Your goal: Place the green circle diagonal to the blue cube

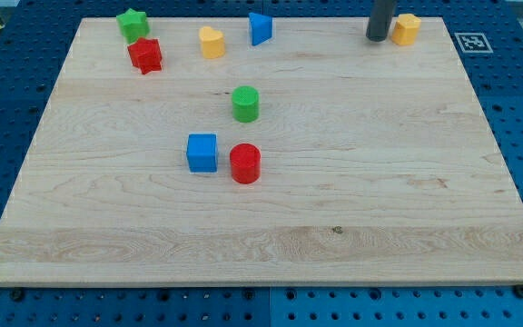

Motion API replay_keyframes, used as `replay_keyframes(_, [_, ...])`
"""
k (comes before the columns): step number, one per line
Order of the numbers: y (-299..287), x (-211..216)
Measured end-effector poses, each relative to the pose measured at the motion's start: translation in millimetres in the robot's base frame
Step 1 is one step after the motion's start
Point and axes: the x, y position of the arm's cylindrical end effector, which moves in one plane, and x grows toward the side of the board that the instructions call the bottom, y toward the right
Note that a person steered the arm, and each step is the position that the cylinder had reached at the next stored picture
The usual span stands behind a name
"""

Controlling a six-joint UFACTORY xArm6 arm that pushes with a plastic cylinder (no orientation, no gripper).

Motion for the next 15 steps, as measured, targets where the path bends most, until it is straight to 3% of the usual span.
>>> replay_keyframes(2, [25,0])
replay_keyframes(4, [-58,53])
replay_keyframes(6, [-73,70])
replay_keyframes(8, [-151,167])
replay_keyframes(9, [-153,164])
replay_keyframes(12, [-233,158])
replay_keyframes(15, [-213,137])
